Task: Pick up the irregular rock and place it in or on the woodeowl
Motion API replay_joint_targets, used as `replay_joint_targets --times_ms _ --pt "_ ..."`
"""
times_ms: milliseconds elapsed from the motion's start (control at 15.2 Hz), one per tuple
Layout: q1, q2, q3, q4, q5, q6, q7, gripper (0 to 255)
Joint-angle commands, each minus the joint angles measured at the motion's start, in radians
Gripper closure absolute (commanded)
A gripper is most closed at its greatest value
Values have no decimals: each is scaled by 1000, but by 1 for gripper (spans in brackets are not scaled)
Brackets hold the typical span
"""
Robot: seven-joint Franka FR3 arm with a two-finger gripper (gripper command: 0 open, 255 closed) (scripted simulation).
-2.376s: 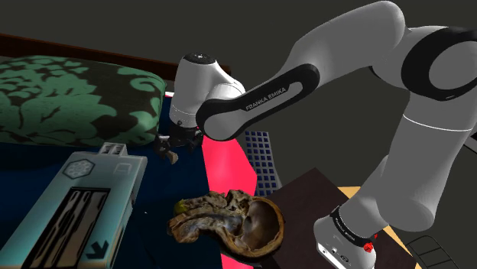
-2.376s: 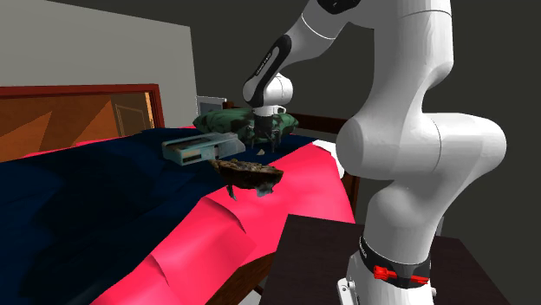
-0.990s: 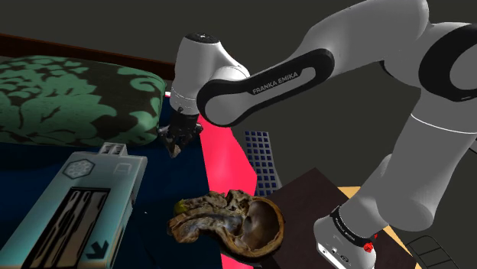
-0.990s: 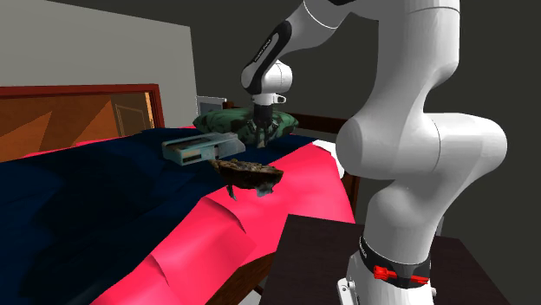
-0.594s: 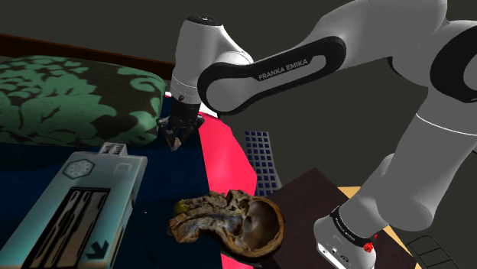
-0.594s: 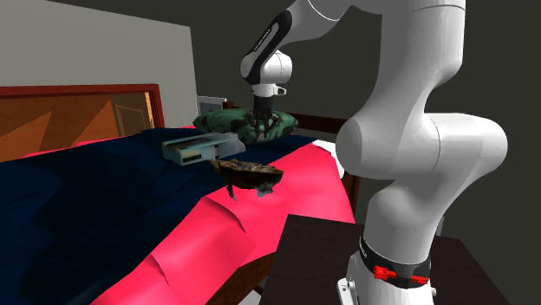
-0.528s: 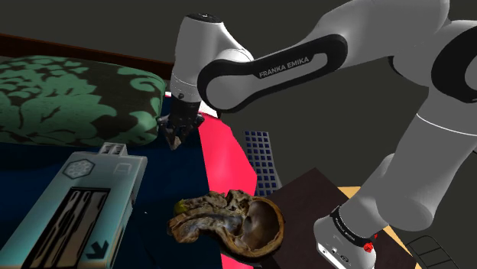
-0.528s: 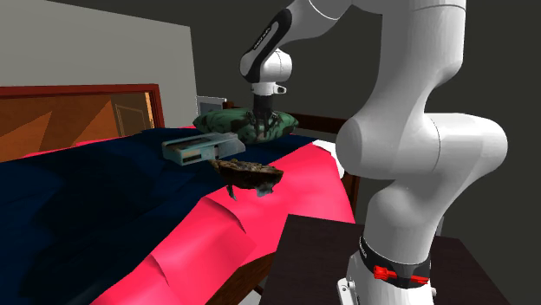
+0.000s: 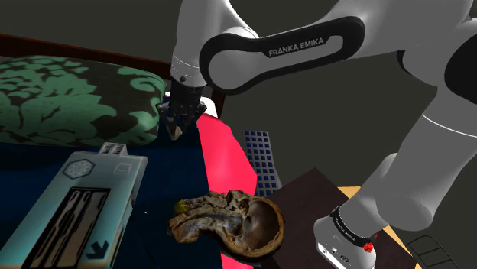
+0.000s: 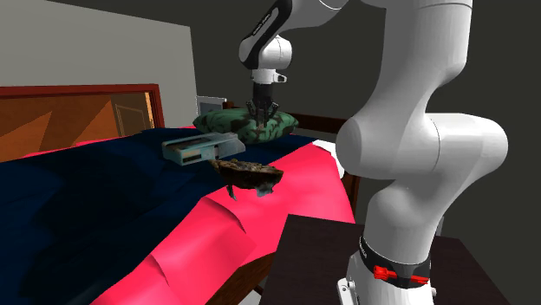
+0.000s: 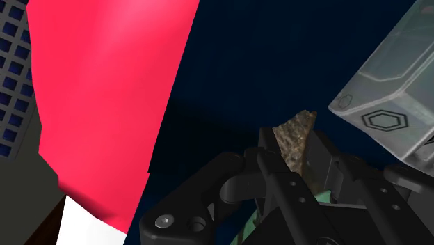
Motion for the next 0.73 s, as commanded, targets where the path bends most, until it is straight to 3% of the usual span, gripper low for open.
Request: replay_joint_targets --times_ms 0,462,660 --pt "-2 -11 1 15 7 -25 -5 255" --pt "-5 -39 5 78 25 -112 -16 255" --pt "-1 -145 23 -46 74 -82 -8 255"
